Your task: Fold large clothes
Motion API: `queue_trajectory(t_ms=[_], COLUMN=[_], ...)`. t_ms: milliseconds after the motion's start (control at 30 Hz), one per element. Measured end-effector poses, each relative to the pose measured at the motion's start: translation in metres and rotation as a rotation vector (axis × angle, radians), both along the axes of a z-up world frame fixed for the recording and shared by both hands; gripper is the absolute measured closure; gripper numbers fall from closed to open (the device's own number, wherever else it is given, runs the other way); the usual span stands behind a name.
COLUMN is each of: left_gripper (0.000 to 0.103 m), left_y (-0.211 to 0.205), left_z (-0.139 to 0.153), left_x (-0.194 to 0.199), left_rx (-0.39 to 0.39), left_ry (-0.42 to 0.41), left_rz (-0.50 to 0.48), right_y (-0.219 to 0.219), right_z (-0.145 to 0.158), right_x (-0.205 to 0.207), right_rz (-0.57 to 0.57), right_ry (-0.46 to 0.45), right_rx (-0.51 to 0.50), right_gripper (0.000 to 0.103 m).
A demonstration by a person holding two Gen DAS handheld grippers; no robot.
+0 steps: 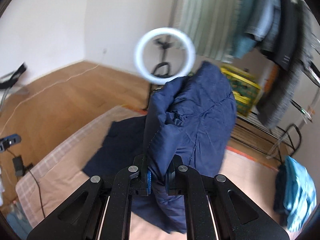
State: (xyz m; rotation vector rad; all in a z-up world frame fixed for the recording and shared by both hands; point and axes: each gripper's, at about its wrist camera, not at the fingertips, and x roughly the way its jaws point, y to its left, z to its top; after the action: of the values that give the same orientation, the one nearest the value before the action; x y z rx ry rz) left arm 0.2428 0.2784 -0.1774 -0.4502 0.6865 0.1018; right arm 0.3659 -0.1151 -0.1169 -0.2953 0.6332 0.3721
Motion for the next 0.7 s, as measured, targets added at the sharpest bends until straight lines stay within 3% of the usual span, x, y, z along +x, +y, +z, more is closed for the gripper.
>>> queue_trajectory(t_ms=[267, 433, 533, 700], left_gripper=[0.051, 0.051, 0.051, 0.051], left_y=[0.015, 0.013, 0.006, -0.019], left_z=[-0.007, -0.007, -0.006, 0.004], left_x=[-0.012, -0.007, 0.005, 0.028], left_rx=[-0.007, 0.006, 0.016, 0.033], left_ry=[0.0, 0.003, 0.005, -0.011], left_rz=[0.009, -0.006, -0.032, -0.098], right_y=[0.102, 0.12, 0.121, 0.103], right_z=[-0.096, -0.135, -0.137, -0.105], right_x=[0.013, 0.01, 0.007, -0.005], right_rz=[0.157, 0.186, 0.204, 0.316], right_ry=[0.191, 0.251, 0.261, 0.314], right_rx=[-0.091, -0.129, -0.126, 0.054], right_gripper=[0.096, 0.096, 0.09, 0.068])
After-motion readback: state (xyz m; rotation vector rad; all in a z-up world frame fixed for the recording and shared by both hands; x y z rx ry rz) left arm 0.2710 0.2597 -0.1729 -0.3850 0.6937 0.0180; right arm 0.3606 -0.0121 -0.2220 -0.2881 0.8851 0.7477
